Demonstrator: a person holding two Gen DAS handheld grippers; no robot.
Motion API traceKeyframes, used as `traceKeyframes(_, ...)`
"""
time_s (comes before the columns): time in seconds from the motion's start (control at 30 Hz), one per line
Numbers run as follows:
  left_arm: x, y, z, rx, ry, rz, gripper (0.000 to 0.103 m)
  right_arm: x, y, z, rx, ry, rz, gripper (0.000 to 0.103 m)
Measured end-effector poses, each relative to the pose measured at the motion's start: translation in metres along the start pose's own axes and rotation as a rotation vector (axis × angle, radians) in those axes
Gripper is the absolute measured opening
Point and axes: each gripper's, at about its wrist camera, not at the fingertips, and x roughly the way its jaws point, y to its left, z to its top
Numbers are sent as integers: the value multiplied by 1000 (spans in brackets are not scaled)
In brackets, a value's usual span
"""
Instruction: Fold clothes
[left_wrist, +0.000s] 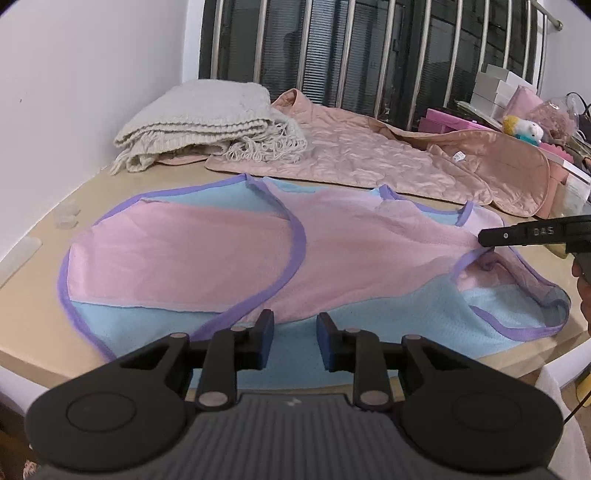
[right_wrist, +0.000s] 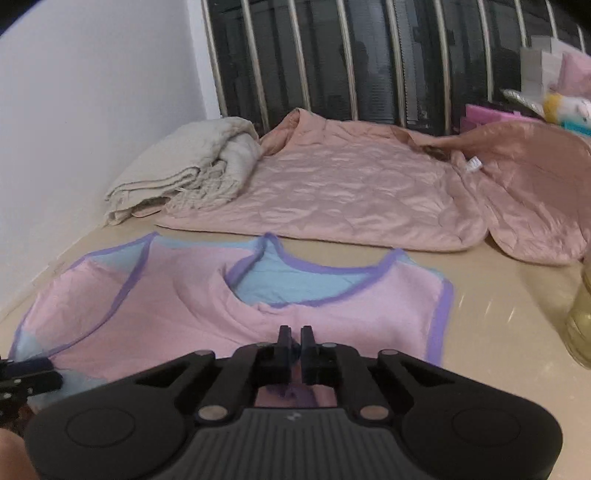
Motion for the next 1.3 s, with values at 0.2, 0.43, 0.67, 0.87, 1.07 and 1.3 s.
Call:
traceKeyframes(0.2,-1,-1,-1,23,-2,2,28,18,-3,15,12,-45,-34,41)
traceKeyframes(0.43,-2,1,-1,25,-1,-3,28,30,-16,22,116,-64,-87,0)
traceKeyframes(0.67,-1,4,-1,20,-4,-13,28,9,-14,6,64,-52,-74,45)
traceKeyframes(0.87,-1,4,0,26,-1,-15,28,4,6,-23,-58,2,-83,1)
traceKeyframes(1.07,-2,4,4,51,3,-21,32,-26,-13,-24,-11,-47,-131,8)
traceKeyframes(1.3,-36,5,-4,388,-132,-106,63,-74,41,-61,-519,-116,207,42)
